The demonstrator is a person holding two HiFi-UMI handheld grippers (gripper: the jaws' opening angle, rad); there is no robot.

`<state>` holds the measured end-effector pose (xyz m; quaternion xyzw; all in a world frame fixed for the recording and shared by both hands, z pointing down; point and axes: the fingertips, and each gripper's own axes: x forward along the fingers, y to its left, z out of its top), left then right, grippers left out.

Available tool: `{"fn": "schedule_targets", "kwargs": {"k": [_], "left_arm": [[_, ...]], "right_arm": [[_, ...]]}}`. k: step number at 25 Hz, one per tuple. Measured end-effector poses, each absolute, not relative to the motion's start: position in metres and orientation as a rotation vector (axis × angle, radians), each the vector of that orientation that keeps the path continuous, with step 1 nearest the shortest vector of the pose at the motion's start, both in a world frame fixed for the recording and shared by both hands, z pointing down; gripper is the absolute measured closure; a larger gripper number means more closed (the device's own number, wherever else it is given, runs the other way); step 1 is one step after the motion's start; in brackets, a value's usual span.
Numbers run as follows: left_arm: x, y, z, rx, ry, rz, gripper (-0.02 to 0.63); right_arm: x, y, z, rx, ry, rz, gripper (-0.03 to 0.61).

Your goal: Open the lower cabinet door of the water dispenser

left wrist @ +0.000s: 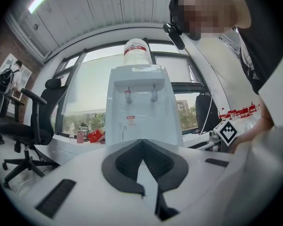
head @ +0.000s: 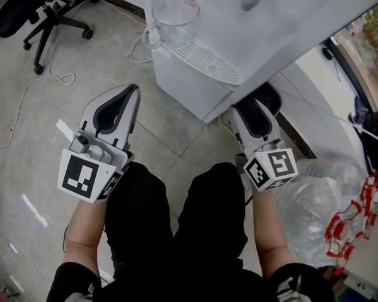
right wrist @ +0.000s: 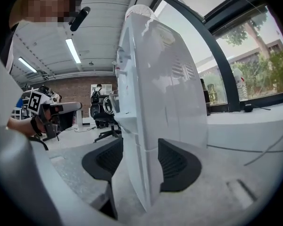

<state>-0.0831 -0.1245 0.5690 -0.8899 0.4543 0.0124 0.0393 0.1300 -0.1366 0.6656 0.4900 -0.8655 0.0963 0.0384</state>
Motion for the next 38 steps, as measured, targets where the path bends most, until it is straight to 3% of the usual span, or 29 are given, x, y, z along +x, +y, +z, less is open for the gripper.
{"fn": "schedule_targets", "kwargs": {"k": [38], "left_arm": [[-0.101,-0.113,0.576,-2.724,1.419,0.083,0.606]], "right_arm": [[0.133,-0.170,0.700,1.586,-2.503,0.280,0.341]]}}
